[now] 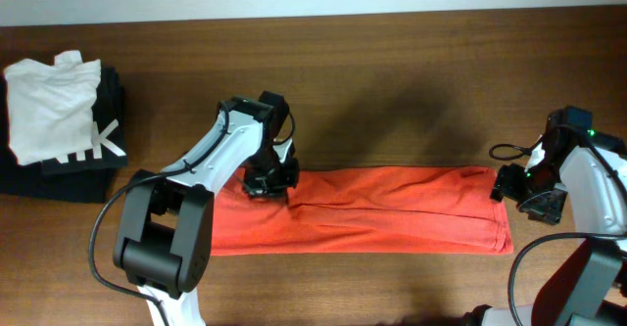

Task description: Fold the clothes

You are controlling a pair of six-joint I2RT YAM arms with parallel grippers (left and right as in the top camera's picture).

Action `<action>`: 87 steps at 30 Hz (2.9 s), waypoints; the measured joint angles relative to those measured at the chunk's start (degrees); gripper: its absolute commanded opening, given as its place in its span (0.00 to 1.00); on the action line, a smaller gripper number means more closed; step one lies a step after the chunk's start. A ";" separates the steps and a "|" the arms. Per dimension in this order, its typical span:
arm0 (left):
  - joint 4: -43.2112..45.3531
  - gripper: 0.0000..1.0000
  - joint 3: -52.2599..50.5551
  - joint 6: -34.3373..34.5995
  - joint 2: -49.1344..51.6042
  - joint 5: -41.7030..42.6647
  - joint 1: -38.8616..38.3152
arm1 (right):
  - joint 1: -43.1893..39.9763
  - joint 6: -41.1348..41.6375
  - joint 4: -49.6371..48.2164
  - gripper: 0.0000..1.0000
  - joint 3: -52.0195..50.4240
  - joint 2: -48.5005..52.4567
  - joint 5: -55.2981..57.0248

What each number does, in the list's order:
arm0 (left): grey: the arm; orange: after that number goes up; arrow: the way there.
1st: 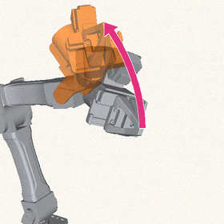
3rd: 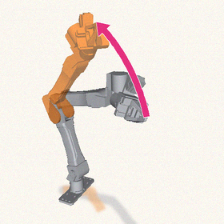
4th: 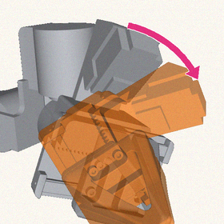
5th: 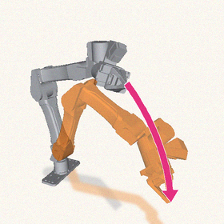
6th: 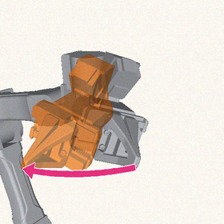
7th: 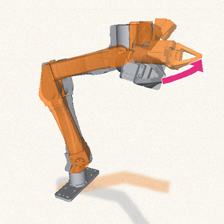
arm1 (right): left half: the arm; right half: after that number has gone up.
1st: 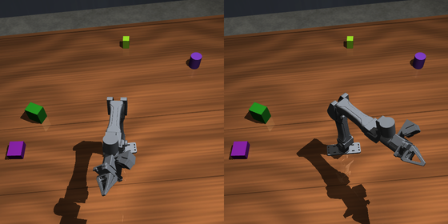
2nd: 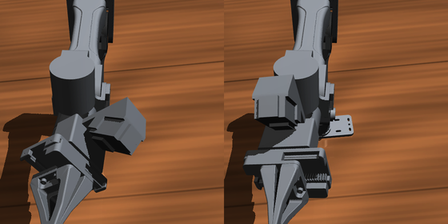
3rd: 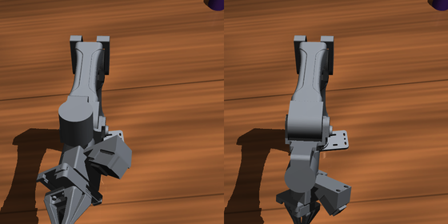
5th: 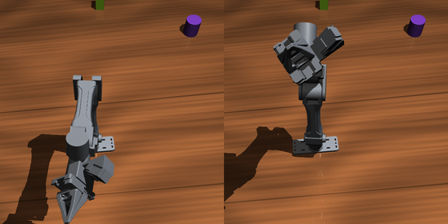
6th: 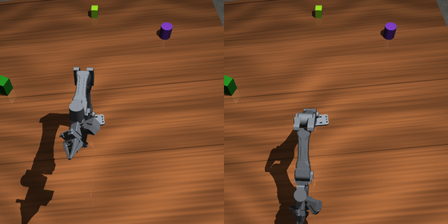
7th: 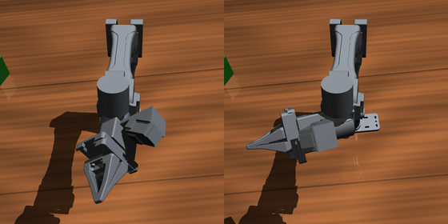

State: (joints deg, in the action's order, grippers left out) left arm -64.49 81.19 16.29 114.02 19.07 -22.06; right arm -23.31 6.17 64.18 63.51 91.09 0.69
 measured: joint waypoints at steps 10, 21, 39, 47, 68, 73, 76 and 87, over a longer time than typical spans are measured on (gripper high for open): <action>2.40 0.28 0.04 3.28 0.00 -7.13 0.11 | 0.00 -3.80 -0.63 0.96 0.00 0.00 -0.96; -1.49 0.41 0.46 4.55 -8.70 -12.81 13.11 | 0.00 -16.98 -3.34 0.97 -0.79 11.47 -4.57; -3.63 0.40 0.46 3.17 -8.70 -13.81 20.41 | 0.11 -12.41 12.63 0.04 14.40 19.56 -11.28; -3.82 0.40 0.46 2.80 -8.70 -13.99 22.58 | 19.61 -9.25 18.32 0.04 21.05 17.97 -12.44; -4.55 0.40 0.46 2.78 -8.70 -13.99 22.58 | 50.58 8.72 3.06 0.26 21.05 19.12 -16.68; -4.59 0.40 0.46 2.78 -8.70 -13.99 22.58 | 54.97 7.19 2.99 0.52 21.05 19.12 -20.02; -4.66 0.40 0.46 2.78 -8.70 -14.01 22.58 | 56.59 4.76 4.61 0.56 21.05 19.12 -22.01; -5.64 0.40 0.46 2.78 -8.70 -13.99 22.58 | 60.48 11.74 -3.56 0.57 13.53 19.50 -12.52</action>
State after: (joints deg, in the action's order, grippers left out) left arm -70.13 81.65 19.07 105.32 5.08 0.51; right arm 37.17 17.91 60.62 77.03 110.59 -11.84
